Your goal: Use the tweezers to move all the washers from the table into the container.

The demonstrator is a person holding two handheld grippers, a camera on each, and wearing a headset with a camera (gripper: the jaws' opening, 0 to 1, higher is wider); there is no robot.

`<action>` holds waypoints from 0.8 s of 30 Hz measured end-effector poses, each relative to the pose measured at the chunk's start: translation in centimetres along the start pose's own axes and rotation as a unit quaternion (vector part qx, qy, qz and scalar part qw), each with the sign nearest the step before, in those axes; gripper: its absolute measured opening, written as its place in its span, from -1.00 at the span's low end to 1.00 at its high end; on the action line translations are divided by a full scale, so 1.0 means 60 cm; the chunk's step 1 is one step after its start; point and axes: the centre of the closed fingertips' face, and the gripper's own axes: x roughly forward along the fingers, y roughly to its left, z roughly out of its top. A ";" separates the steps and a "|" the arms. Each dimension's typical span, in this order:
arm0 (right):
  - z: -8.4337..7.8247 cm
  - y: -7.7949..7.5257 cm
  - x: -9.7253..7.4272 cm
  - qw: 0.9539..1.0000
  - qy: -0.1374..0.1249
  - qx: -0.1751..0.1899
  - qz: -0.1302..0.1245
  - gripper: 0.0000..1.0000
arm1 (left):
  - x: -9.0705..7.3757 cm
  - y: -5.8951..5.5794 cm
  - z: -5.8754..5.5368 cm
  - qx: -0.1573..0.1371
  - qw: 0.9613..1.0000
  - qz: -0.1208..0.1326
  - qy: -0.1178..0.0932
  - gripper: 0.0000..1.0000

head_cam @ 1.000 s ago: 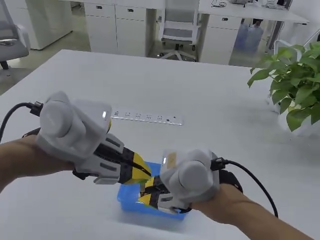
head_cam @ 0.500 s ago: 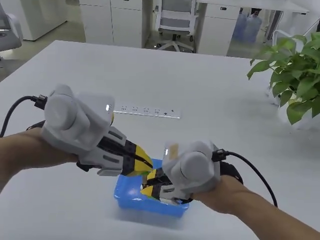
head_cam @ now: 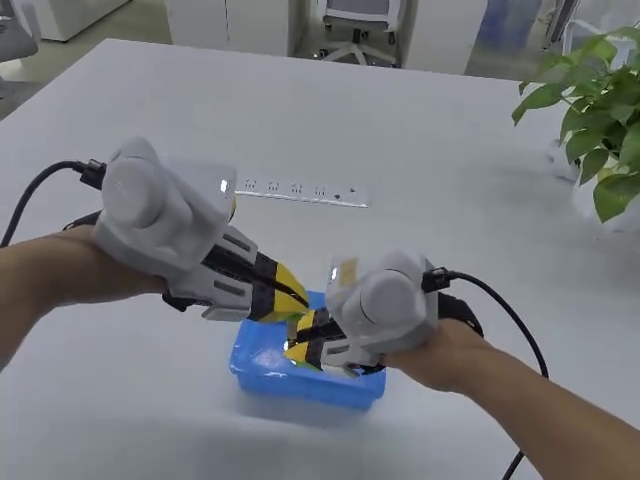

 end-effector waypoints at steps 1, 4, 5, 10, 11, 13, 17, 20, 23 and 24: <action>-0.003 -0.001 0.003 1.000 0.001 0.002 0.001 -0.80 | 0.003 0.002 -0.004 -0.002 1.000 -0.001 0.000 -0.90; -0.009 -0.002 0.008 1.000 0.004 0.004 0.005 -0.80 | 0.007 0.004 -0.010 -0.005 1.000 -0.001 0.000 -0.90; -0.011 -0.003 0.011 1.000 0.005 0.004 0.007 -0.80 | 0.010 0.004 -0.013 -0.006 1.000 -0.002 0.000 -0.90; -0.020 -0.004 0.022 1.000 0.008 0.007 0.014 -0.80 | 0.016 0.008 -0.025 -0.013 1.000 -0.004 0.002 -0.90; -0.023 -0.004 0.025 1.000 0.010 0.008 0.015 -0.80 | 0.018 0.009 -0.028 -0.014 1.000 -0.005 0.003 -0.90; -0.026 -0.004 0.030 1.000 0.013 0.008 0.018 -0.80 | 0.020 0.011 -0.034 -0.017 1.000 -0.005 0.005 -0.90; -0.032 -0.006 0.038 1.000 0.016 0.010 0.023 -0.80 | 0.024 0.014 -0.043 -0.023 1.000 -0.006 0.007 -0.90; -0.037 -0.005 0.044 0.999 0.020 0.011 0.027 -0.79 | 0.026 0.015 -0.050 -0.025 1.000 -0.005 0.009 -0.90; -0.039 -0.006 0.048 0.999 0.022 0.011 0.028 -0.79 | 0.027 0.017 -0.055 -0.030 1.000 -0.005 0.008 -0.90; -0.040 -0.006 0.050 0.999 0.023 0.010 0.029 -0.79 | 0.028 0.018 -0.058 -0.032 0.999 -0.004 0.009 -0.90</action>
